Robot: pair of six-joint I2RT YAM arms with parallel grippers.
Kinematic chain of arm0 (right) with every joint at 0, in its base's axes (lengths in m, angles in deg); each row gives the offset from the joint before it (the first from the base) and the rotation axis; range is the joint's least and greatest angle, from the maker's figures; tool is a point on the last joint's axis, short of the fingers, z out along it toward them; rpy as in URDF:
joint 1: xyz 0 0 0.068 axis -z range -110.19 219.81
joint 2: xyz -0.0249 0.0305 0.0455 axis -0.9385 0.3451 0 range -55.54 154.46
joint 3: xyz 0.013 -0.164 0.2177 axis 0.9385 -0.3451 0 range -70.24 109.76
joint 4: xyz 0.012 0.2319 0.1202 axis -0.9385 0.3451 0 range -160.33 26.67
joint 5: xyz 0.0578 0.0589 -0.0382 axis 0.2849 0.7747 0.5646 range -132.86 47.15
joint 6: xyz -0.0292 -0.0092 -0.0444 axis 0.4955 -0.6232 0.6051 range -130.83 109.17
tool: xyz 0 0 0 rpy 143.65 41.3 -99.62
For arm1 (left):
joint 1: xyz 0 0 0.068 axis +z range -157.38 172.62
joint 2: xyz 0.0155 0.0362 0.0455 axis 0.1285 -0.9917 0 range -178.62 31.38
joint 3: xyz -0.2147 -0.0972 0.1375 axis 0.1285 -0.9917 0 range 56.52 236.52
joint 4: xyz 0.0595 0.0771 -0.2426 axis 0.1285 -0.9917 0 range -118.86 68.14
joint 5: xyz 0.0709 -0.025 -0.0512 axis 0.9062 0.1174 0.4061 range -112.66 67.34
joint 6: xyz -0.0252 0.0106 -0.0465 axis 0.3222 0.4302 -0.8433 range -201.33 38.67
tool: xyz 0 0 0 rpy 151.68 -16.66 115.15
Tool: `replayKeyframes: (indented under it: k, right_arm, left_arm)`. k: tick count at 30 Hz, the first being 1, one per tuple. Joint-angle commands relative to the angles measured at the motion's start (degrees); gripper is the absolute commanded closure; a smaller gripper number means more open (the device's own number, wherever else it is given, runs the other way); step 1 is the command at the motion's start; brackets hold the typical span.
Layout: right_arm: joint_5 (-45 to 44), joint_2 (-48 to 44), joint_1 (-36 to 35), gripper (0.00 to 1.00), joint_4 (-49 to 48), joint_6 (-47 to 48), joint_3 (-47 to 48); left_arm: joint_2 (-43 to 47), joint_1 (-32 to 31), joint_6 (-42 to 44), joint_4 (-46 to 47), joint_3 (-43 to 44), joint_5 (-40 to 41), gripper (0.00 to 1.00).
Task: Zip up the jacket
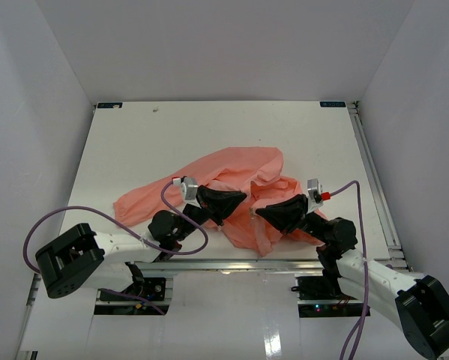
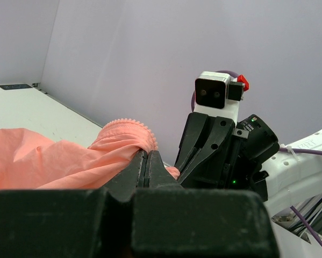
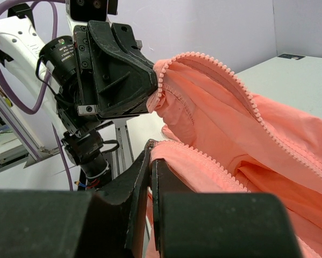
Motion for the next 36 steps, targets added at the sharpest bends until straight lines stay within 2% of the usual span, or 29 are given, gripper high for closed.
replayKeyframes:
  k: [1,36]
  right_arm:
    - [0.2,-0.1,-0.2,0.92,-20.2,0.8,-4.7]
    - [-0.4,-2.6,-0.2,0.92,-14.7,2.1,-0.1]
  left_arm:
    - [0.8,-0.4,-1.1,27.7,0.0,0.4,1.0]
    - [-1.0,-0.4,-1.9,27.8,0.9,-0.4,1.0]
